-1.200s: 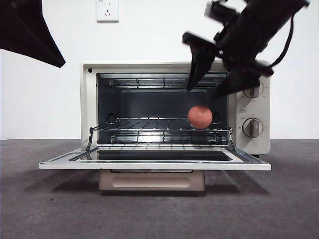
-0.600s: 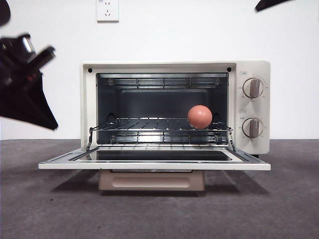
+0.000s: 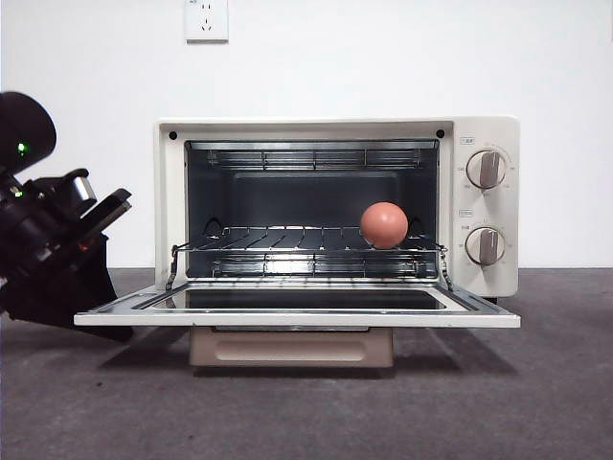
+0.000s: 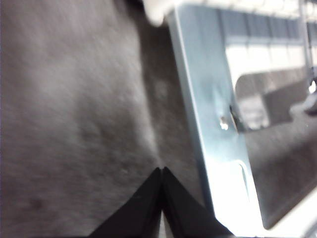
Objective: Eggoven
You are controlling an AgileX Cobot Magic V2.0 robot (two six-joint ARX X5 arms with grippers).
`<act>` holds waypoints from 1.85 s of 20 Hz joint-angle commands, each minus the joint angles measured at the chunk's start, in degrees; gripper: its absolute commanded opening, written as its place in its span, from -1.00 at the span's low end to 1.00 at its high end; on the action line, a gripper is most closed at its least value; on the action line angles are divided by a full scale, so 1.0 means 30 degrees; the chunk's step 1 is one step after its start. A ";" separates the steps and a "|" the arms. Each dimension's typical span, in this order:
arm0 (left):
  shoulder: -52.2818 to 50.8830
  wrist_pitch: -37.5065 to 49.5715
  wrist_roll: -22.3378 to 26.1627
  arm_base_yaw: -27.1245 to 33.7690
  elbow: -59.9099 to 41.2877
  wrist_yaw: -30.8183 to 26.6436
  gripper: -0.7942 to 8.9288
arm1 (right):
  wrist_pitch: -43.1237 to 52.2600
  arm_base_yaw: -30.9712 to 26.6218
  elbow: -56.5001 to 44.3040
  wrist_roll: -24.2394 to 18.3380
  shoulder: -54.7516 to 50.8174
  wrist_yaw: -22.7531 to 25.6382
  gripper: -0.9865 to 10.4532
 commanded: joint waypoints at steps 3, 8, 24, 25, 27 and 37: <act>0.0896 0.0583 0.0080 -0.0073 0.0146 0.2353 -0.82 | 0.0146 0.0117 0.0342 -0.0175 0.0095 0.0066 -0.29; 0.0889 0.1690 -0.0561 0.0488 0.0153 0.5348 -0.82 | 0.0153 0.0117 0.0342 -0.0175 0.0095 0.0175 -0.29; 0.0605 1.3027 -0.8823 0.1625 0.0189 0.6834 -0.82 | 0.0138 0.0117 0.0342 -0.0087 0.0095 0.0182 -0.29; 0.0466 1.2896 -0.8699 0.1625 0.0189 0.6834 -0.82 | 0.0131 0.0117 0.0342 -0.0087 0.0102 0.0175 -0.29; -0.0044 1.2444 -0.8437 0.1603 0.0189 0.6798 -0.82 | 0.0044 0.0117 0.0342 -0.0095 0.0117 0.0168 -0.29; -0.6156 0.5668 -0.4889 0.0801 0.0189 0.3330 -0.82 | -0.0976 0.0117 0.0335 -0.0583 0.0117 0.0146 -0.29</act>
